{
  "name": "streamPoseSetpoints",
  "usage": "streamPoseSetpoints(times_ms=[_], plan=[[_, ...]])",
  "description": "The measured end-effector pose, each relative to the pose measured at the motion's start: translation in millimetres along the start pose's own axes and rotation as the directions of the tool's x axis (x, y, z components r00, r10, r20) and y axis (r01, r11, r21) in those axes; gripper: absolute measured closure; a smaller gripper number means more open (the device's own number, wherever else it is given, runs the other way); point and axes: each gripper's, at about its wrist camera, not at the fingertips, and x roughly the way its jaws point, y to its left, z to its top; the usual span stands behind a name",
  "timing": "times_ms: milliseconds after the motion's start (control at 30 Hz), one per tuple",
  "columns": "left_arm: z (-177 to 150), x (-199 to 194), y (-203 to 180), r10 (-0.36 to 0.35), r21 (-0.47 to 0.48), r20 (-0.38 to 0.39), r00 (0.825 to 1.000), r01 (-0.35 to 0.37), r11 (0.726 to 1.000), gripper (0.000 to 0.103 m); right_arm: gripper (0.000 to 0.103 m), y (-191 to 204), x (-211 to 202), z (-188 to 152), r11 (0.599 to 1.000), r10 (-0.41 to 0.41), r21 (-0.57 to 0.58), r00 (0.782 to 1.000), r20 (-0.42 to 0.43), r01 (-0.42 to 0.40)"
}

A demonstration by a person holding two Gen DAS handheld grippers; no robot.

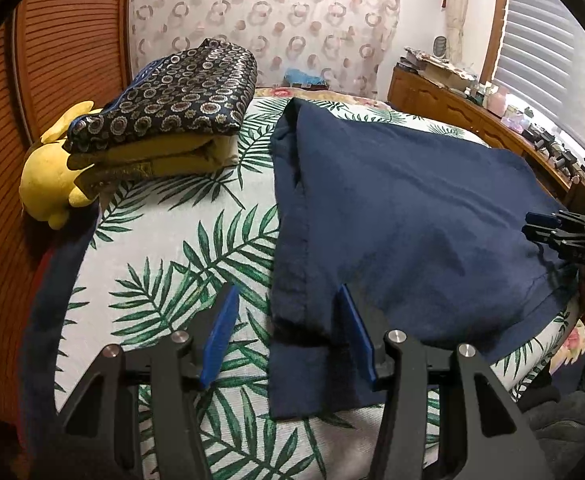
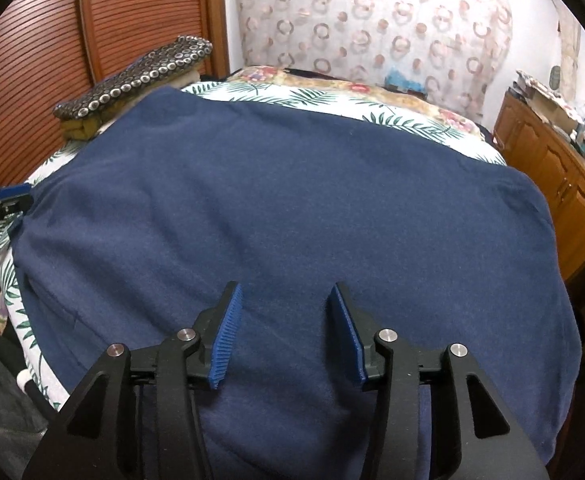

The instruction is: Fold small clothes

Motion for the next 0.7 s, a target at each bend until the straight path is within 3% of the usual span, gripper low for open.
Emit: streamPoseSetpoints(times_ms=[400,633,700], plan=[[-4.7,2.9,6.5,-0.037,-0.052,0.003,0.999,0.037,0.998,0.052,0.048,-0.7,2.5,1.7,1.0,0.001,0.007,1.0,-0.002,-0.001],[-8.5,1.7,-2.6,-0.058,-0.033,0.001,0.998,0.058,0.998,0.052,0.047,-0.8,2.6,1.7,1.0,0.001,0.008,1.0,-0.001,-0.001],[-8.6,2.3,-5.8,-0.068,-0.022,-0.004,0.998,0.068,0.997,0.063,0.047,-0.8,2.5,1.6,1.0,0.001,0.007,1.0,-0.002,-0.001]])
